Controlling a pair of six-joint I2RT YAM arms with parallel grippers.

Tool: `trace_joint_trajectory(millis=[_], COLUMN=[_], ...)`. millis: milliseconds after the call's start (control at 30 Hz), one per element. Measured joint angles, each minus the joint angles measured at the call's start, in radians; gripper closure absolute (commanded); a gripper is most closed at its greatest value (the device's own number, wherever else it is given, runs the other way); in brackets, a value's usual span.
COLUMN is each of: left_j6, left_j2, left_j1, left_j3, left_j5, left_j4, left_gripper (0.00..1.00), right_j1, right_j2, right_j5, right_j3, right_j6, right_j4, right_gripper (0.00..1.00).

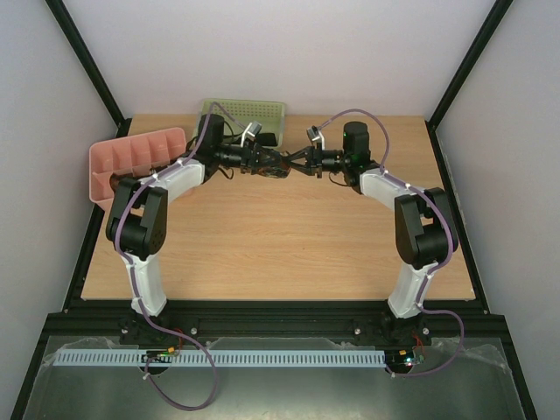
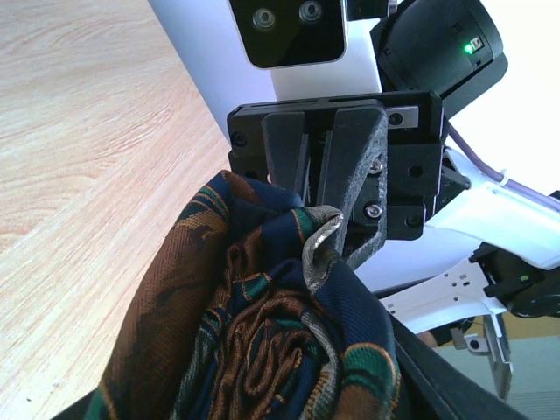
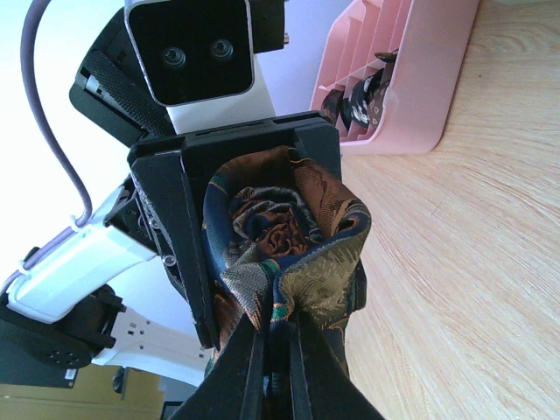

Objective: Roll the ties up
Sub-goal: Pass from the right arm to the left

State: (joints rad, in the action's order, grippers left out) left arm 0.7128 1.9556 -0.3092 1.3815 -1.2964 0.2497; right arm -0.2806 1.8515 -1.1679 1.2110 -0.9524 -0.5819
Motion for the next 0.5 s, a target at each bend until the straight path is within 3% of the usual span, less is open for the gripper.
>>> trace_joint_trajectory(millis=[100,200,400,500], left_j6=[-0.010,-0.039,-0.199,-0.341], left_j2=[-0.001,-0.008,-0.039,-0.057], left_j1=[0.001,0.002,0.022,0.056], left_j3=[-0.001,-0.002,0.004,0.019], left_j5=[0.007,0.025,0.091,0.129], left_j4=[-0.003,-0.019,-0.173,-0.312], left_gripper=[0.84,0.89,0.90,0.91], right_j1=[-0.001,-0.001,-0.002,-0.001], right_j2=[0.000,0.000,0.000,0.000], right_j5=[0.006,0.010,0.024,0.040], right_j3=[0.018,0.033,0.095,0.135], right_j6=[0.047,0.093,0.245,0.366], right_j4=[0.052,0.104,0.277,0.393], right_gripper=[0.76,0.56,0.25,0.01])
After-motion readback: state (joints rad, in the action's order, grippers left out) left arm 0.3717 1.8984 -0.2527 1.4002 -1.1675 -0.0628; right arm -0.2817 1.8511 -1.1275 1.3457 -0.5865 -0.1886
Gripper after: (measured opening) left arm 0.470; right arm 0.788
